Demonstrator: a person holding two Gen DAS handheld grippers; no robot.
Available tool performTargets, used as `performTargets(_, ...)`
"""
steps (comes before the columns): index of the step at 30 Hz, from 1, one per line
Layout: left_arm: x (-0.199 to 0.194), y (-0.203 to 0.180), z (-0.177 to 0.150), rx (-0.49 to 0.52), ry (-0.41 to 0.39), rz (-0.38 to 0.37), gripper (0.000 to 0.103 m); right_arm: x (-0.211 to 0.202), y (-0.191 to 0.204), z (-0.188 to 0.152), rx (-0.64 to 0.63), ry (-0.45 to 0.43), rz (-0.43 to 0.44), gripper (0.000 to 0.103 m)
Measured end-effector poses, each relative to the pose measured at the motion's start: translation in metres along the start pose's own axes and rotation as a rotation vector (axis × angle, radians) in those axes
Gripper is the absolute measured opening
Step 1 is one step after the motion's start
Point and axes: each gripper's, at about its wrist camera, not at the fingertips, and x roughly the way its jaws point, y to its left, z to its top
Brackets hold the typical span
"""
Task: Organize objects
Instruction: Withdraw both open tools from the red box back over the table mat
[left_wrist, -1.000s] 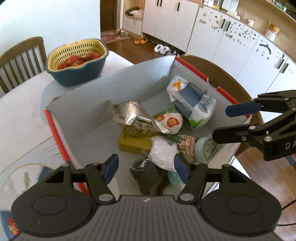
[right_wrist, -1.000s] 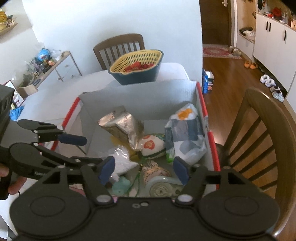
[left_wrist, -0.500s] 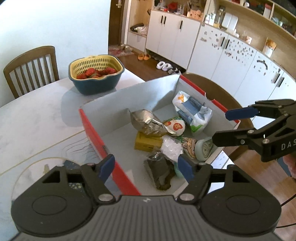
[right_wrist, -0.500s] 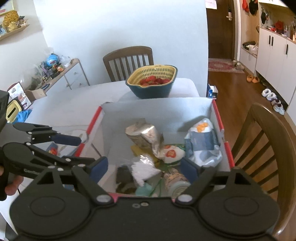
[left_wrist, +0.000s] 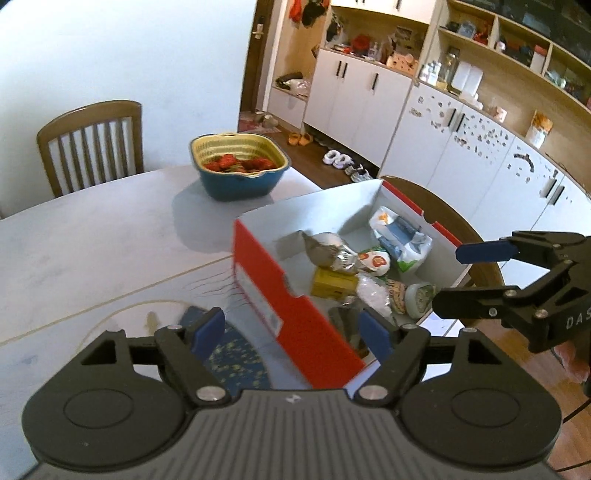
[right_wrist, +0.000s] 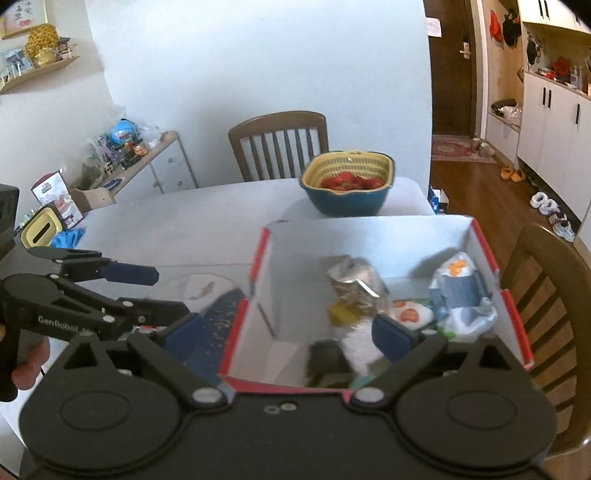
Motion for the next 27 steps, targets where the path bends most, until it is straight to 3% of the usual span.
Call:
performTargets(17, -0.069, 0.080, -0.036, -0.071, -0.055, 0.100, 0.092, 0.022, 0.103, 0.007, -0.058, -0.045, 0.056, 0.102)
performTargets(20, -0.078, 0.095, -0.042, -0.097, -0.061, 0.119, 0.103, 0.028, 0.119, 0.009, -0.075, -0.045, 0.064, 0.102)
performTargets(27, -0.093, 0.129, -0.059, -0.161, -0.083, 0.137, 0.103, 0.045, 0.152, 0.011, -0.107, -0.035, 0.065, 0.102)
